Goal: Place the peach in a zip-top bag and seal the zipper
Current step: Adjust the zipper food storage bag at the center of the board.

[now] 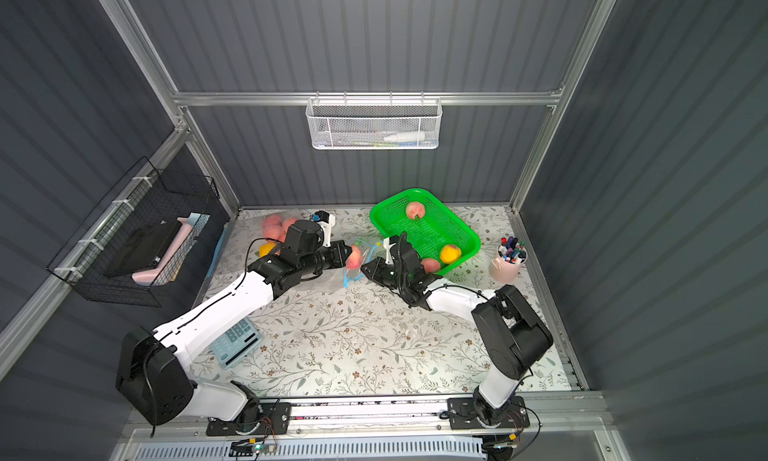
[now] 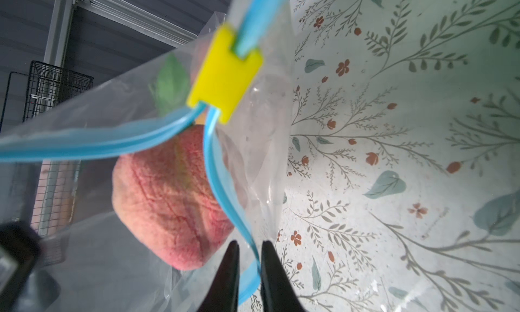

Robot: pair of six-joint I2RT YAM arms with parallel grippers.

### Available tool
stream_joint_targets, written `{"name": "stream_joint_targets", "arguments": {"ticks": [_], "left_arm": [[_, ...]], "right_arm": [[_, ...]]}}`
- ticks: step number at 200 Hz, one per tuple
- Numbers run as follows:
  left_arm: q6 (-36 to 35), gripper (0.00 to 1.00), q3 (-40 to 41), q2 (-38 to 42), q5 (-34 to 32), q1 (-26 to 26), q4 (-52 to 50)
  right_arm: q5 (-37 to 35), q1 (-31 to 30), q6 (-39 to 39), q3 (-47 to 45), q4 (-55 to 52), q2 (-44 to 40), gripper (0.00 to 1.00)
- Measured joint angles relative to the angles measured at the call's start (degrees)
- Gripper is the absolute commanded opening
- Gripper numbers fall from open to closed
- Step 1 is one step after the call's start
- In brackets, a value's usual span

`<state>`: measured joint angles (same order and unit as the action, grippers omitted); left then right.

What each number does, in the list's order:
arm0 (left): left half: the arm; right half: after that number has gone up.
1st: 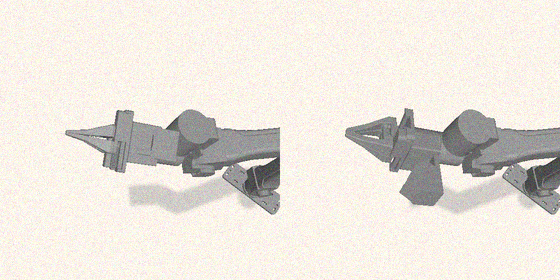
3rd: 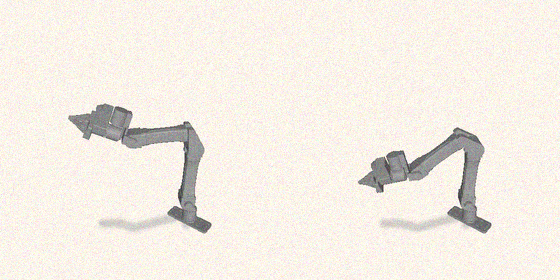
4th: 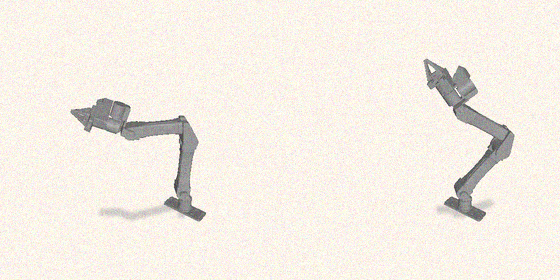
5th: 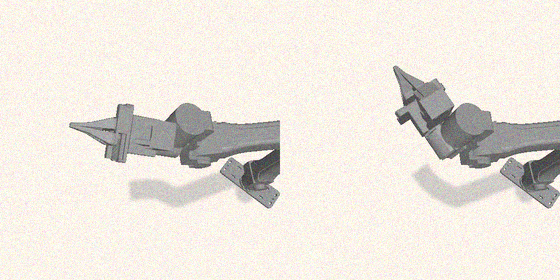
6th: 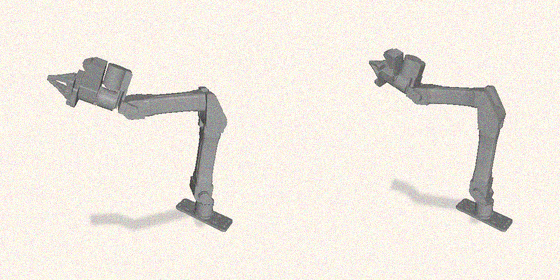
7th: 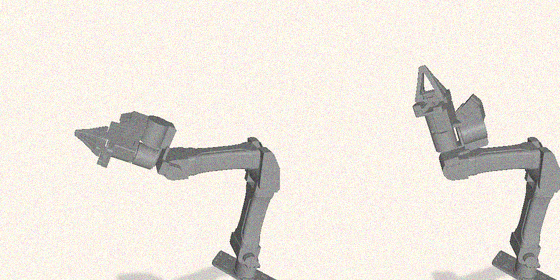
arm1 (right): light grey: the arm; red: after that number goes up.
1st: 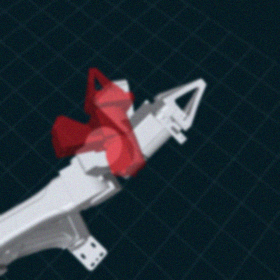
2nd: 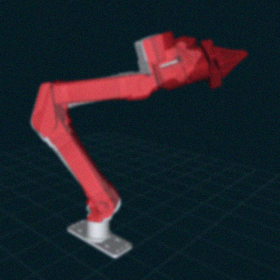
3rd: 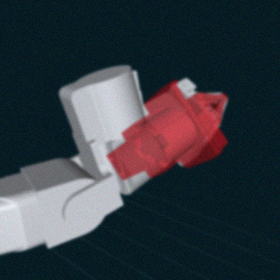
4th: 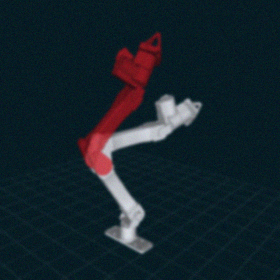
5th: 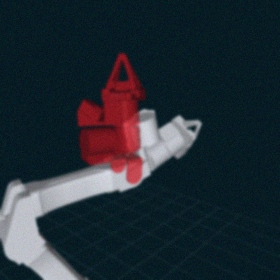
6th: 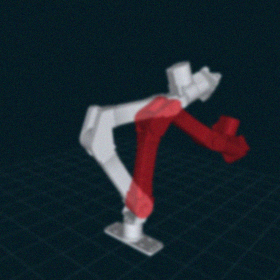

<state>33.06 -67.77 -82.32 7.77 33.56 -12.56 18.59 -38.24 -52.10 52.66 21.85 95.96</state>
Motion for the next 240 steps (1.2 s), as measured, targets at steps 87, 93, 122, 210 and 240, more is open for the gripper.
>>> {"name": "stream_joint_targets", "arguments": {"ticks": [87, 93, 122, 210, 240], "left_arm": [[-2.4, 0.00, 0.0, 0.1, -5.3, -0.1, -2.8], [-3.2, 0.00, 0.0, 0.2, -6.6, -0.1, -3.5], [-6.7, 0.00, 0.0, 1.7, -11.6, -0.1, -5.9], [-11.3, 0.00, 0.0, 1.6, -8.3, -0.1, -6.5], [-11.1, 0.00, -0.1, -0.5, -5.5, -0.1, -6.5]], "right_arm": [[-6.9, 0.0, 2.0, 1.0, -10.4, -0.6, 0.00], [-7.7, 0.0, 2.5, 1.3, -12.4, -0.9, 0.00], [-10.9, 0.0, 5.3, 3.5, -21.0, -4.0, 0.00], [-9.2, 0.3, 12.0, 6.6, -29.8, -7.1, 0.23], [-7.6, 1.2, 15.3, 7.2, -29.2, -9.6, 0.49]]}}
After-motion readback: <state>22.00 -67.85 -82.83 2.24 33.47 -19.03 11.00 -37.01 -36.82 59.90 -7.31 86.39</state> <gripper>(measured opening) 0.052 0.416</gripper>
